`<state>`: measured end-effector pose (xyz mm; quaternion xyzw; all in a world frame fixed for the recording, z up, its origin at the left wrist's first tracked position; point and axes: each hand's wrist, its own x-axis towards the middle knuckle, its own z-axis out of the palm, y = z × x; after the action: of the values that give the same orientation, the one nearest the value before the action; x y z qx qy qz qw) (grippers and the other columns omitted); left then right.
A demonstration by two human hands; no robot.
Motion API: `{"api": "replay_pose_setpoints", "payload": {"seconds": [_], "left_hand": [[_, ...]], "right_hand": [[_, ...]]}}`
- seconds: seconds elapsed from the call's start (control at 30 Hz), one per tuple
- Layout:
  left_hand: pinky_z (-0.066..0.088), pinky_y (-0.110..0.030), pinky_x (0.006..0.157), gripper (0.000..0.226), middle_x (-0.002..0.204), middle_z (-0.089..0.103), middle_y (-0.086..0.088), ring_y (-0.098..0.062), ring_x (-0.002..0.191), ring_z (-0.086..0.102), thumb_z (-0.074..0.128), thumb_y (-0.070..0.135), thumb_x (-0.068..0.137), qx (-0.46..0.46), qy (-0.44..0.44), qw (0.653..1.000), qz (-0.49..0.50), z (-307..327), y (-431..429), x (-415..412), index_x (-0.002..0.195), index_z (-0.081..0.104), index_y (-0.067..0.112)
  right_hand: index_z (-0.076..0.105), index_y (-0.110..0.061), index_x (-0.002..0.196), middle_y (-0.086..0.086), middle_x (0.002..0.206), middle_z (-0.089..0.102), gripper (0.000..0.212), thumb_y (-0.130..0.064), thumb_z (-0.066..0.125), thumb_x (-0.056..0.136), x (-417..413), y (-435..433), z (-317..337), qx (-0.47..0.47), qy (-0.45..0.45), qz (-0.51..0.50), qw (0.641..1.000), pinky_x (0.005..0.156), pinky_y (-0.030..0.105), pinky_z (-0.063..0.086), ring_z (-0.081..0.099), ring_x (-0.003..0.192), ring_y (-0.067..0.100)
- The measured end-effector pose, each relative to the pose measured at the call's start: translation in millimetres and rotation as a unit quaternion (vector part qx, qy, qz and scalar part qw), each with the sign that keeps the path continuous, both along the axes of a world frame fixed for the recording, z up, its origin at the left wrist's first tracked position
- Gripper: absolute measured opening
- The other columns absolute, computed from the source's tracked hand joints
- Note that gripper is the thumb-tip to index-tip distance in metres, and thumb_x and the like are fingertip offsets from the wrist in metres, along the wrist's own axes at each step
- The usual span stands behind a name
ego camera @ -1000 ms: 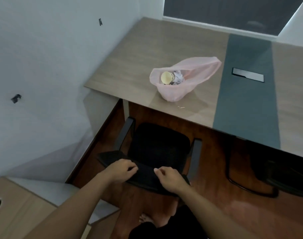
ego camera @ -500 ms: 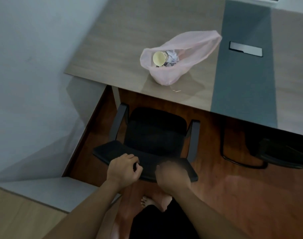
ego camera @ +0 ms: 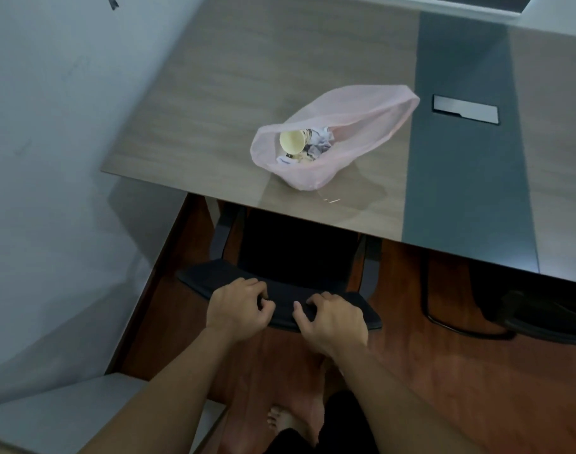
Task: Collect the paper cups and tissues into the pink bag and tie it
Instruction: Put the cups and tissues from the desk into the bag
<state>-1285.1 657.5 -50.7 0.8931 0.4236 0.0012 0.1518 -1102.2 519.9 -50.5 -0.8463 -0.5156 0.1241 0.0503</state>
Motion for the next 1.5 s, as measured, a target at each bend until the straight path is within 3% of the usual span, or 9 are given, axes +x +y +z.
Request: {"api": "replay_pose_setpoints", "payload": {"seconds": [0.27, 0.63, 0.83, 1.03, 1.27, 1.37, 1.43, 1.5], "left_hand": [[0.044, -0.03, 0.052, 0.022, 0.073, 0.057, 0.013, -0.008, 0.069, 0.057, 0.052, 0.047, 0.085, 0.027, -0.004, 1.0, -0.003, -3.9, 64.7, 46.7, 0.074, 0.061, 0.031], [0.038, -0.032, 0.052, 0.026, 0.071, 0.052, 0.006, -0.015, 0.06, 0.052, 0.057, 0.044, 0.084, 0.035, -0.023, 0.999, 0.009, -4.7, 131.5, 91.1, 0.07, 0.048, 0.025], [0.044, -0.032, 0.053, 0.025, 0.071, 0.053, 0.008, -0.011, 0.061, 0.053, 0.057, 0.048, 0.084, 0.043, -0.032, 0.999, 0.007, -7.7, 154.9, 94.5, 0.074, 0.049, 0.027], [0.043, -0.029, 0.057, 0.03, 0.078, 0.052, 0.015, -0.005, 0.064, 0.052, 0.06, 0.058, 0.093, 0.017, -0.08, 0.996, 0.032, -5.9, 163.6, 93.5, 0.091, 0.04, 0.035], [0.052, -0.032, 0.065, 0.026, 0.084, 0.058, 0.019, -0.004, 0.068, 0.058, 0.06, 0.059, 0.092, -0.001, -0.087, 0.993, 0.077, -1.6, 156.5, 96.9, 0.101, 0.046, 0.038], [0.052, -0.035, 0.064, 0.02, 0.086, 0.059, 0.016, -0.005, 0.069, 0.059, 0.054, 0.056, 0.096, -0.04, -0.091, 0.986, 0.131, 3.8, 157.9, 103.5, 0.1, 0.046, 0.038], [0.051, -0.04, 0.064, 0.011, 0.085, 0.06, 0.011, -0.011, 0.071, 0.06, 0.05, 0.046, 0.097, -0.078, -0.146, 0.959, 0.23, 6.9, 161.8, 111.1, 0.096, 0.047, 0.035], [0.047, -0.039, 0.068, 0.011, 0.095, 0.062, 0.004, -0.018, 0.085, 0.064, 0.048, 0.043, 0.099, -0.124, -0.226, 0.886, 0.387, 14.9, 173.2, 122.3, 0.1, 0.049, 0.031]], "right_hand": [[0.084, -0.03, 0.094, -0.009, 0.083, 0.074, 0.065, -0.079, 0.042, 0.098, 43.0, 66.2, -5.3, 0.05, -0.048, -0.013, 0.997, 0.053, 0.029, 0.036, 0.071, 0.07, 0.015], [0.081, -0.032, 0.09, -0.009, 0.079, 0.072, 0.062, -0.08, 0.042, 0.097, 87.1, 134.0, -9.2, 0.077, -0.061, -0.016, 0.995, 0.055, 0.031, 0.031, 0.07, 0.068, 0.016], [0.079, -0.03, 0.093, -0.009, 0.081, 0.07, 0.066, -0.082, 0.039, 0.096, 89.1, 152.4, -16.3, 0.071, -0.037, -0.025, 0.996, 0.056, 0.032, 0.041, 0.069, 0.071, 0.016], [0.077, -0.029, 0.099, -0.008, 0.09, 0.071, 0.072, -0.084, 0.032, 0.096, 87.1, 159.3, -15.5, 0.036, -0.015, -0.027, 0.999, 0.06, 0.035, 0.045, 0.069, 0.082, 0.018], [0.072, -0.028, 0.12, -0.005, 0.117, 0.069, 0.076, -0.084, 0.027, 0.095, 93.5, 162.9, -2.9, -0.051, 0.087, -0.019, 0.995, 0.079, 0.041, 0.053, 0.064, 0.109, 0.021], [0.07, -0.034, 0.117, -0.012, 0.111, 0.07, 0.07, -0.086, 0.029, 0.097, 108.6, 169.3, 3.5, -0.074, 0.218, -0.075, 0.97, 0.086, 0.041, 0.053, 0.066, 0.109, 0.019], [0.065, -0.032, 0.118, -0.01, 0.111, 0.072, 0.057, -0.079, 0.04, 0.102, 132.5, 181.0, 10.0, -0.037, 0.374, -0.167, 0.911, 0.094, 0.044, 0.059, 0.071, 0.106, 0.02], [0.055, -0.026, 0.132, 0.0, 0.124, 0.072, 0.051, -0.069, 0.05, 0.106, 166.6, 195.5, 18.8, 0.022, 0.423, -0.24, 0.873, 0.097, 0.044, 0.058, 0.072, 0.108, 0.025]]}}
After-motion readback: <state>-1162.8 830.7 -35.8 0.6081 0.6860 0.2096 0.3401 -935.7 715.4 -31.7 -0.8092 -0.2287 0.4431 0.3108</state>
